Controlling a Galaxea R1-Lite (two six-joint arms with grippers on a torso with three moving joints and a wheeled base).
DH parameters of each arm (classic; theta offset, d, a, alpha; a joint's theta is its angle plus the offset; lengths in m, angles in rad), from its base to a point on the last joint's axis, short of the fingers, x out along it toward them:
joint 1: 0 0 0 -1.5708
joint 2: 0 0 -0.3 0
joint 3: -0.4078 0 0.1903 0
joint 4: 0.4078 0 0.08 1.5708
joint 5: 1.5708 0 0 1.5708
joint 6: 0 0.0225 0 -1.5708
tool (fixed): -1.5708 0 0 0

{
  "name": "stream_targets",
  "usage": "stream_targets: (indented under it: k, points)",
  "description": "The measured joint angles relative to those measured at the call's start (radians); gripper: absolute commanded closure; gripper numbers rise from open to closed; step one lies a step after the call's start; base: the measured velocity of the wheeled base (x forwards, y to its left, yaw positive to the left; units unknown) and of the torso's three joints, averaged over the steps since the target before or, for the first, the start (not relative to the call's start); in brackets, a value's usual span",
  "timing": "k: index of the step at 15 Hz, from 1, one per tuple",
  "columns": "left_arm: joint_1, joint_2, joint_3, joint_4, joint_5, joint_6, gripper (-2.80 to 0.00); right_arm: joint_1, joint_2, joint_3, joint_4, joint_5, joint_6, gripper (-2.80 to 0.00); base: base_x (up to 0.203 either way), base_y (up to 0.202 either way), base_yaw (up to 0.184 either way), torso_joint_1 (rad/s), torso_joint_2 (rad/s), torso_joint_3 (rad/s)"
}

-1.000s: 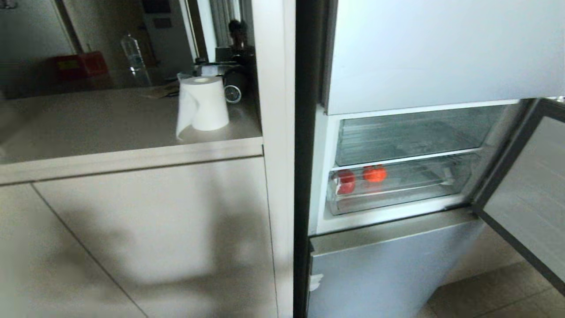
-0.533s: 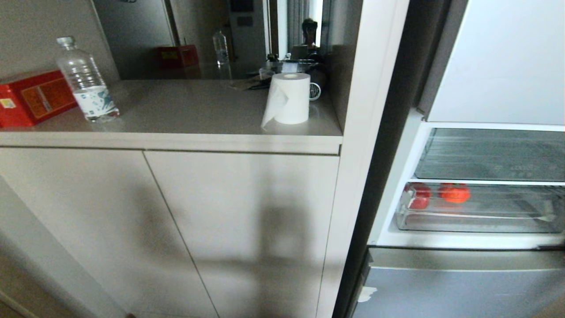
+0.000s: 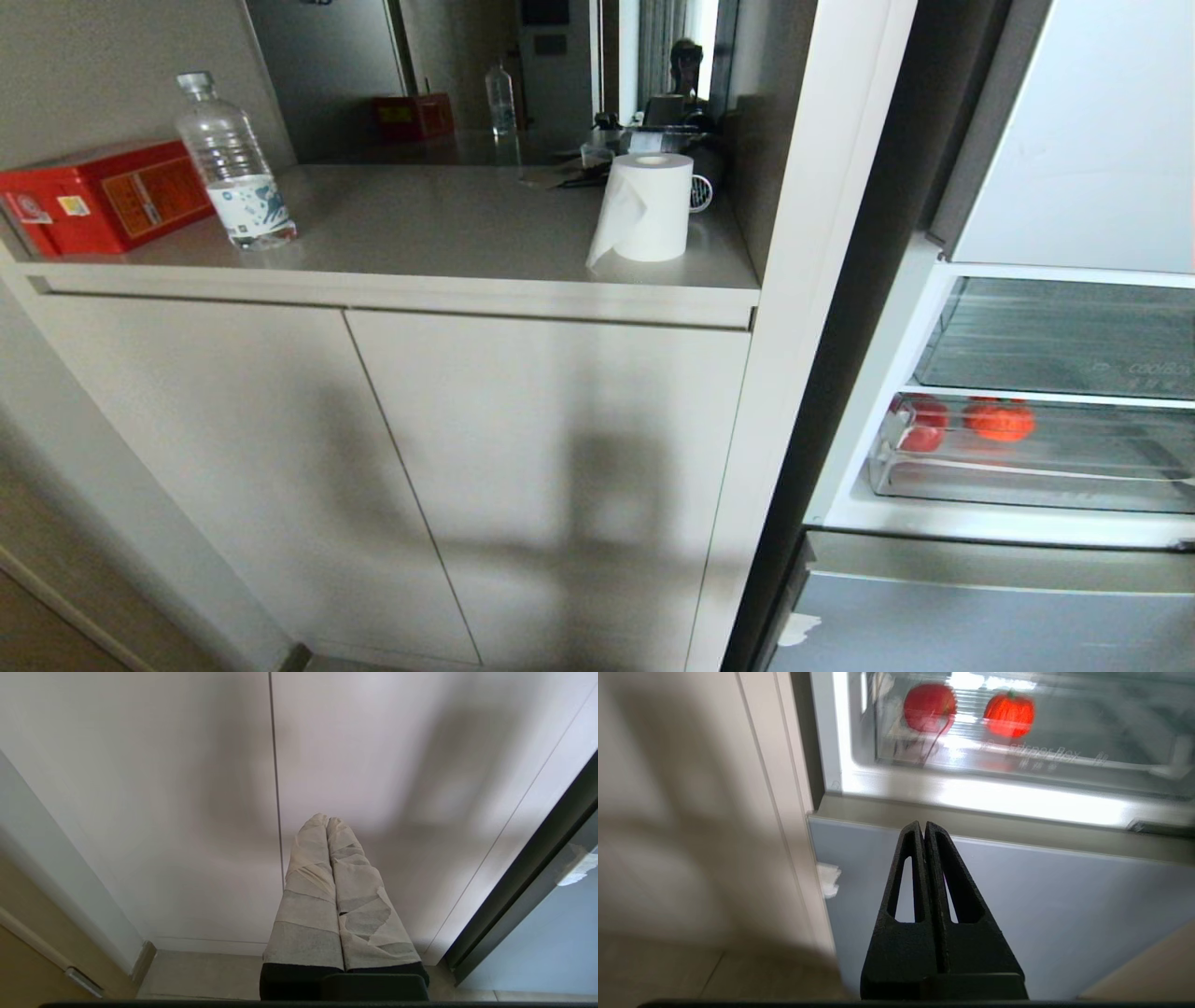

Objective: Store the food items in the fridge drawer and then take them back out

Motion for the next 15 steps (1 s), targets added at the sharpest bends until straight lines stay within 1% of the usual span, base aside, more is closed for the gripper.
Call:
stream_targets:
  k: [2,4,5,7,10,12,15]
  points:
    - [0.000,0.000,0.000,0.000,0.000,0.000,0.00,-0.001,0.045,-0.069,0.059,0.005,0.000,0.00,0.000,0.000,0.000,0.000,0.00,0.000]
    - [0.000,0.000,0.000,0.000,0.000,0.000,0.00,0.000,0.161,-0.130,0.092,0.028,0.008,0.00,0.000,0.000,0.000,0.000,0.00,0.000]
    - [0.000,0.000,0.000,0.000,0.000,0.000,0.00,0.000,0.237,-0.156,0.089,0.053,0.015,-2.80,0.000,0.000,0.000,0.000,0.00,0.000]
    - [0.000,0.000,0.000,0.000,0.000,0.000,0.00,0.000,0.415,-0.197,0.054,0.108,0.025,-2.80,0.000,0.000,0.000,0.000,0.00,0.000]
    - [0.000,0.000,0.000,0.000,0.000,0.000,0.00,0.003,0.708,-0.240,-0.058,0.149,0.051,-2.80,0.000,0.000,0.000,0.000,0.00,0.000]
    - [0.000,0.000,0.000,0.000,0.000,0.000,0.00,0.016,0.915,-0.253,-0.185,0.165,0.069,-2.80,0.000,0.000,0.000,0.000,0.00,0.000]
    - [0.000,0.000,0.000,0.000,0.000,0.000,0.00,0.039,1.183,-0.258,-0.429,0.178,0.092,-2.80,0.000,0.000,0.000,0.000,0.00,0.000]
